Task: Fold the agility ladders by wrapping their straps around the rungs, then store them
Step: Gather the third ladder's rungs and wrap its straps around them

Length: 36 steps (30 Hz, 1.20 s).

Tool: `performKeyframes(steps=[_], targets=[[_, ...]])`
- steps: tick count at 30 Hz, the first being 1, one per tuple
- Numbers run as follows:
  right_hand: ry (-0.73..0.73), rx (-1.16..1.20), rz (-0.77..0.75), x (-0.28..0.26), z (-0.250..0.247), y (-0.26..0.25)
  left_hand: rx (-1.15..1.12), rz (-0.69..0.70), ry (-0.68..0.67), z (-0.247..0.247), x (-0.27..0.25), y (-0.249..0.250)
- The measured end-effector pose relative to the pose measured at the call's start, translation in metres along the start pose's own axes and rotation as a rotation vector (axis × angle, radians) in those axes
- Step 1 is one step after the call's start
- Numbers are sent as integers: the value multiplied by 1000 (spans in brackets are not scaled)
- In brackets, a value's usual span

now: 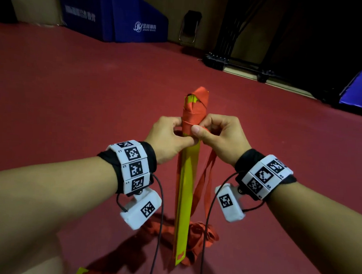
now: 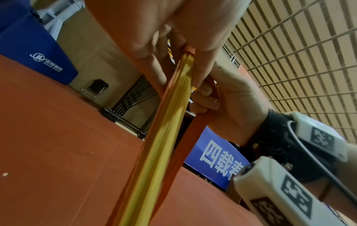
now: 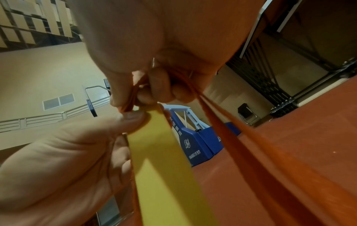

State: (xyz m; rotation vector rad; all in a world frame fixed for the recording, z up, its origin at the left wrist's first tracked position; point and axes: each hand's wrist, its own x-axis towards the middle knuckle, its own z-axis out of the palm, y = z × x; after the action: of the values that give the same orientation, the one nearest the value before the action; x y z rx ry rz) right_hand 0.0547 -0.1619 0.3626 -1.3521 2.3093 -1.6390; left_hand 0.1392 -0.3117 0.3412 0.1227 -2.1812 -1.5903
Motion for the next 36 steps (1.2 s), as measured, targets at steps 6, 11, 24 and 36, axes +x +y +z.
performKeyframes(steps=[6,11,24,36], targets=[[-74,-36,24,-2,-9,1,-69,-44,-33,-2,1,-1],[-125,-57,32,-3,-9,0,-96,-45,-40,-7,6,-5],[11,-317,6,2,-9,12,-235,-128,-31,-14,9,-6],[-137,-125,62,1,-6,4,-444,-196,-85,-20,14,-6]])
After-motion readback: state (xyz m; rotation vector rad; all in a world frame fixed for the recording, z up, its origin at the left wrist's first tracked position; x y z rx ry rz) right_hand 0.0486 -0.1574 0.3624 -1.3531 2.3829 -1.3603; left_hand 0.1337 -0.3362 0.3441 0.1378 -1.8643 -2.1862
